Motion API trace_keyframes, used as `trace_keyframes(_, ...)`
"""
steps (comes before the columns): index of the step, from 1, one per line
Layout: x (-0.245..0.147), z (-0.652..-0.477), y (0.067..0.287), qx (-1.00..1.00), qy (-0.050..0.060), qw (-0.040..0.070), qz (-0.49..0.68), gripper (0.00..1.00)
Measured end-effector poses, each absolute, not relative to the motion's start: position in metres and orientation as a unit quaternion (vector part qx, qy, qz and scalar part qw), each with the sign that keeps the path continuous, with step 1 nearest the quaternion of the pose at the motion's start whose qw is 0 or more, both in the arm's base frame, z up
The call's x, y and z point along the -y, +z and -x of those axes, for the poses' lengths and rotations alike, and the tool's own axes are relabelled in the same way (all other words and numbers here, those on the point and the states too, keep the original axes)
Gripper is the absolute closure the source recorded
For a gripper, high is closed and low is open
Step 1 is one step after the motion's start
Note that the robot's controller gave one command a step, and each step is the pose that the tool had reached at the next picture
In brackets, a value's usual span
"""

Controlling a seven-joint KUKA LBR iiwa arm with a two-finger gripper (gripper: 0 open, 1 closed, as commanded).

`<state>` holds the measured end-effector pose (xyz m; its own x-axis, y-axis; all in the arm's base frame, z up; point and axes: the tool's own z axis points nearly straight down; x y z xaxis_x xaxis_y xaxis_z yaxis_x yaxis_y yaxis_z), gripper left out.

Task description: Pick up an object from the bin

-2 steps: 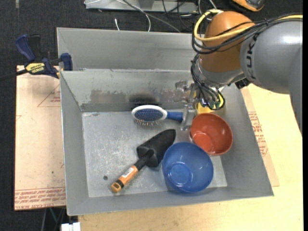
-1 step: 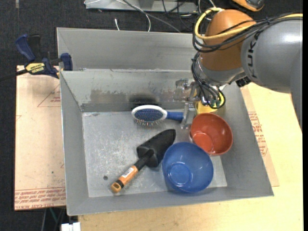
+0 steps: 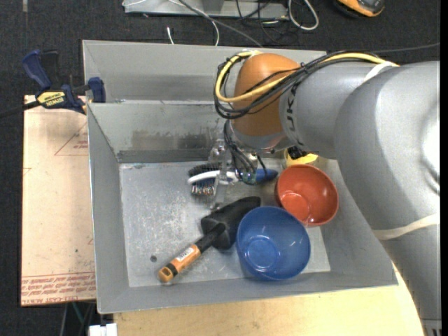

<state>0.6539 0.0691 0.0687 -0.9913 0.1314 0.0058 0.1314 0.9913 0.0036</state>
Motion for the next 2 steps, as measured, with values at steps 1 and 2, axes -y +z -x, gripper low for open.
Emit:
trace_keyframes(1,-0.083,-0.650,0.070,0.994,0.000,-0.005,0.114,0.00)
trace_keyframes(2,-0.069,-0.655,0.071,0.998,-0.002,0.001,0.069,0.00)
